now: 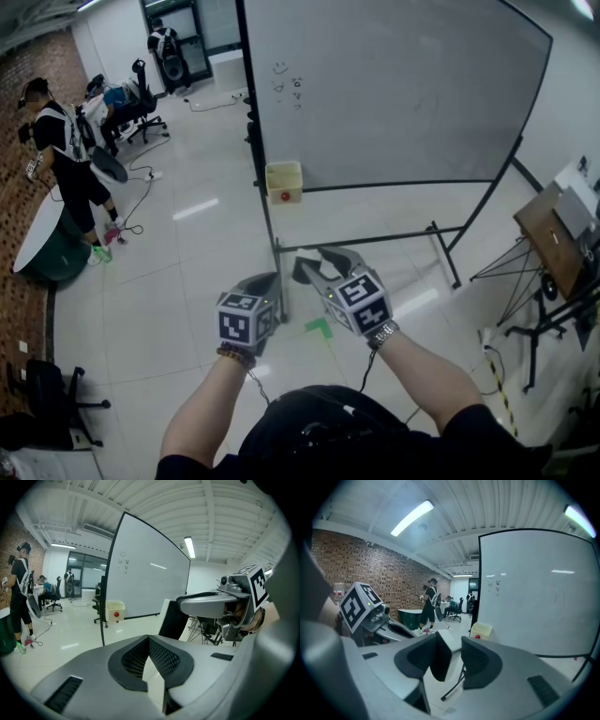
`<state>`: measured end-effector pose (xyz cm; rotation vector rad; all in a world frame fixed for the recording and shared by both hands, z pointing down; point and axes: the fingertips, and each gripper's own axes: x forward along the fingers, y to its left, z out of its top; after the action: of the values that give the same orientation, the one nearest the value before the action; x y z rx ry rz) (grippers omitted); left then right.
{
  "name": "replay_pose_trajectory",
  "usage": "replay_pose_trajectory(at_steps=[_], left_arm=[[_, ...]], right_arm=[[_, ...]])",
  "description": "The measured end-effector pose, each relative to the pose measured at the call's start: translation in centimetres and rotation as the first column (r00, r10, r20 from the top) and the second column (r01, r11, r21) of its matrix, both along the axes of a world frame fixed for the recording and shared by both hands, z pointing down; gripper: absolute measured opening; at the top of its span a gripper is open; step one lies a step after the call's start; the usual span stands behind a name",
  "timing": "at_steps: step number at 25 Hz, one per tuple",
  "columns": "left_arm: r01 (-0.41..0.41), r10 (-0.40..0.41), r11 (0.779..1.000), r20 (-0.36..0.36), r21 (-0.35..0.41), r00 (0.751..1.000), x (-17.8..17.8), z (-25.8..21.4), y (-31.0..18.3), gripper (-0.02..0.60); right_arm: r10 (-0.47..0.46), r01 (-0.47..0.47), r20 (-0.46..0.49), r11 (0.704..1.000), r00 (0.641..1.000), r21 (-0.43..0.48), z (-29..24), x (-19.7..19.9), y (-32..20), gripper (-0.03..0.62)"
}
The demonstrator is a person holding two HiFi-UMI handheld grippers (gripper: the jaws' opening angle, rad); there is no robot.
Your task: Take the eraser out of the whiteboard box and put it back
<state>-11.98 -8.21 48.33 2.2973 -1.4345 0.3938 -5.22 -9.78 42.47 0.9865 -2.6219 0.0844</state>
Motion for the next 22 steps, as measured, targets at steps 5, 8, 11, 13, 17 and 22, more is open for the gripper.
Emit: replay_pose_trajectory(at_steps=[5, 8, 11, 13, 17, 22], left_arm=[[0.005, -0.005, 1.000, 0.000, -0.003, 1.000, -0.2, 0.2, -0.1, 0.000], [0.007, -0.007, 1.000, 0.000, -0.002, 1.000, -0.3, 0.1, 0.1, 0.000], [0.004, -0.004, 1.000, 0.001, -0.003, 1.000, -0.2, 0.1, 0.1, 0.000], [-0.001, 0.001, 1.000, 0.004, -0.001, 1.000, -0.2, 0.1, 0.1, 0.000], [-0.018, 0.017, 1.000, 0.019, 0.019, 1.000, -0.2, -0.3, 0.1, 0.000], [-0.045, 0.043, 0.998, 0.038, 0.049, 0.998, 0.6, -0.8, 0.1, 0.054]], right_arm=[[0.003, -0.003, -0.002, 1.000, 1.000, -0.004, 0.2, 0.1, -0.1, 0.192], [0.004, -0.004, -0.005, 1.000, 1.000, -0.004, 0.2, 0.2, 0.2, 0.192], [0.006, -0.006, -0.006, 1.000, 1.000, -0.004, 0.2, 0.3, 0.1, 0.192], [0.006, -0.006, -0.008, 1.000, 1.000, -0.005, 0.2, 0.5, 0.0, 0.192], [0.005, -0.005, -0.007, 1.000, 1.000, -0.009, 0.3, 0.9, 0.0, 0.192], [-0.001, 0.001, -0.001, 1.000, 1.000, -0.021, 0.6, 1.8, 0.0, 0.192]])
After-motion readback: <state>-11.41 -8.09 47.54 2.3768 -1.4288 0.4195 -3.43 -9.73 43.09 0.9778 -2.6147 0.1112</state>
